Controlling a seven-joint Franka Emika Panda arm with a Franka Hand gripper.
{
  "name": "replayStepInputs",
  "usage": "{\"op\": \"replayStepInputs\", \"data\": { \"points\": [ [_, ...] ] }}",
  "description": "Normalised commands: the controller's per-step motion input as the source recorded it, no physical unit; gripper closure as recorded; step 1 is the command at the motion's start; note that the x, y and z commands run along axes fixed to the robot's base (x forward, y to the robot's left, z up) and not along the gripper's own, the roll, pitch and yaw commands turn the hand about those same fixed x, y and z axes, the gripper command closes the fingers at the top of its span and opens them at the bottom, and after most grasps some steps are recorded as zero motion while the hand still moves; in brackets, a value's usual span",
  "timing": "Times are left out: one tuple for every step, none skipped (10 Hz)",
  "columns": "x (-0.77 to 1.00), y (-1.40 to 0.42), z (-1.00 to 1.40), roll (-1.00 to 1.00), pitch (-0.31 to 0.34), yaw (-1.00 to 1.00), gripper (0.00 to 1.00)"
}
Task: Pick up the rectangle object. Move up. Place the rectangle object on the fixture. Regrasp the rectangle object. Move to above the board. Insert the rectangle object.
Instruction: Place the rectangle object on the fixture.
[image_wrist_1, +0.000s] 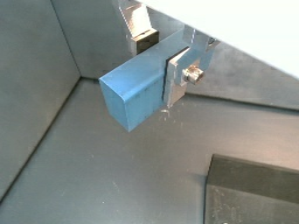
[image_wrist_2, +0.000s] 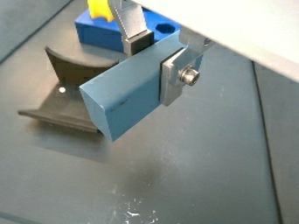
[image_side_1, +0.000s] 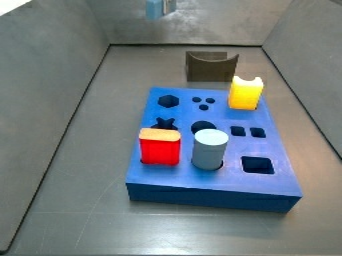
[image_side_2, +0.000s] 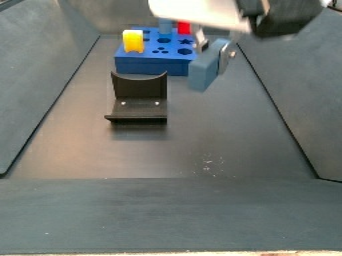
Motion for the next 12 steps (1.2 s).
{"op": "replayStepInputs", "data": {
  "points": [
    [-0.02, 0.0, 0.46, 0.16, 0.123, 0.03, 1.0],
    [-0.01, 0.0, 0.32, 0.13, 0.128, 0.03, 1.0],
    [0.44, -0.95, -1.0, 0.14, 0.132, 1.0, 1.0],
    [0.42, -0.88, -1.0, 0.15, 0.13, 1.0, 1.0],
    [0.42, -0.79, -1.0, 0.17, 0.133, 1.0, 1.0],
    [0.39, -0.71, -1.0, 0.18, 0.14, 1.0, 1.0],
    [0.37, -0.61, -1.0, 0.2, 0.149, 1.0, 1.0],
    [0.33, -0.5, -1.0, 0.23, 0.159, 1.0, 1.0],
    [0.22, -0.32, -0.79, 0.28, 0.161, 1.0, 1.0],
    [0.16, -0.21, -0.61, 0.36, 0.16, 1.0, 1.0],
    [0.11, -0.13, -0.43, 0.4, 0.125, 0.59, 1.0],
    [0.09, -0.08, -0.25, 0.38, 0.073, 0.36, 1.0]
  ]
}}
